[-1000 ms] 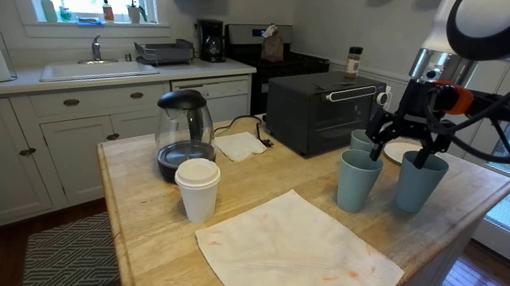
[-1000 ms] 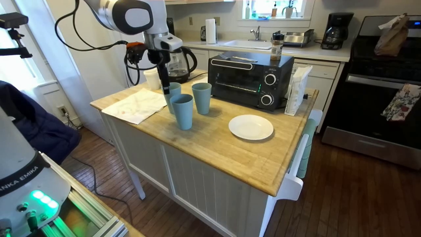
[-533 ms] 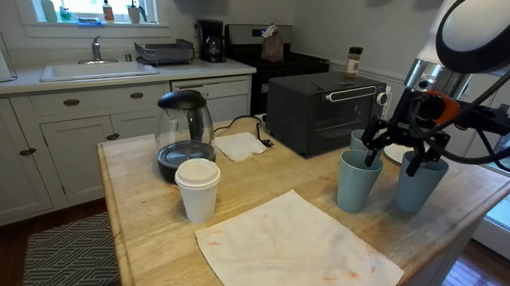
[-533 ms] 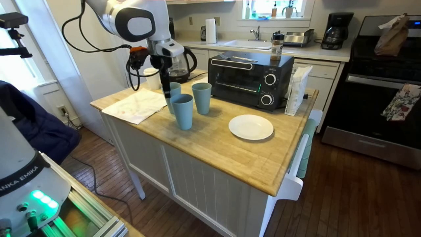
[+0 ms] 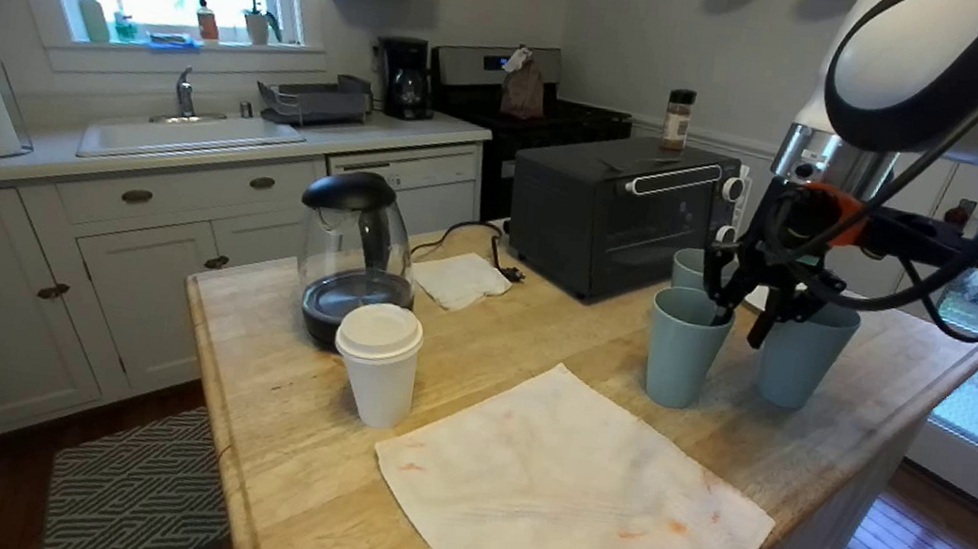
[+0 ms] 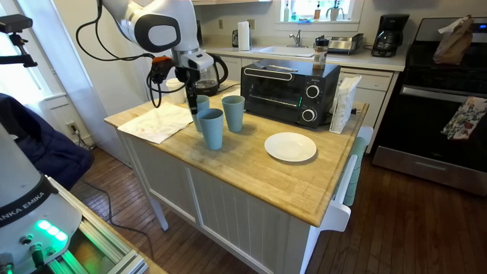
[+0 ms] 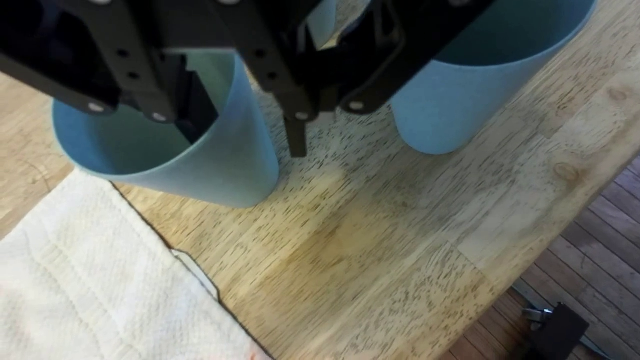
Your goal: Stack the blue cups
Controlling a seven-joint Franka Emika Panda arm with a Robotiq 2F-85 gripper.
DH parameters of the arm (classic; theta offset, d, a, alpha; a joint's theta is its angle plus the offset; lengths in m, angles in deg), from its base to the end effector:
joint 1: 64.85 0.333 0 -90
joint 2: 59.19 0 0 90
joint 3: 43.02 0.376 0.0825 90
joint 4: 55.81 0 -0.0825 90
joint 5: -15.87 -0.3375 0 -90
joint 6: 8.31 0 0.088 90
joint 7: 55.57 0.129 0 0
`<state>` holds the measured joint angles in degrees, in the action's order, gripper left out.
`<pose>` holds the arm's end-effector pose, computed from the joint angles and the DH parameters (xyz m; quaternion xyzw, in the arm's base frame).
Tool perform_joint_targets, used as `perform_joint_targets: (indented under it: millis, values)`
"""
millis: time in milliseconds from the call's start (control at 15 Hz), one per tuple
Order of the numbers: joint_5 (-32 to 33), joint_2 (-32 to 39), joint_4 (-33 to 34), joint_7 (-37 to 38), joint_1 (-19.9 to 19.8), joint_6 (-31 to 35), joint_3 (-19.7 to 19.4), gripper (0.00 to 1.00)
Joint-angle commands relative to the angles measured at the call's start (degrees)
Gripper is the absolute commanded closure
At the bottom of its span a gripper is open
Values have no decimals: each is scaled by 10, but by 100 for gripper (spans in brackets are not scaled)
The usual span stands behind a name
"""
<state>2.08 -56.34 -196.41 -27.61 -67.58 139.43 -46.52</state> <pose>0.4627 -0.0517 0.3603 -0.9193 0.3862 -0.0242 0.0722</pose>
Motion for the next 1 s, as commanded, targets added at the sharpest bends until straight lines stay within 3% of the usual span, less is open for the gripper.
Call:
perform_joint_targets:
  millis: [0, 200, 933]
  values:
    - [-30, 12, 9, 1, 2, 8, 4, 89]
    - [-46, 14, 12, -4, 1, 8, 4, 100]
    - [-60, -38, 42, 0, -11, -42, -11, 99]
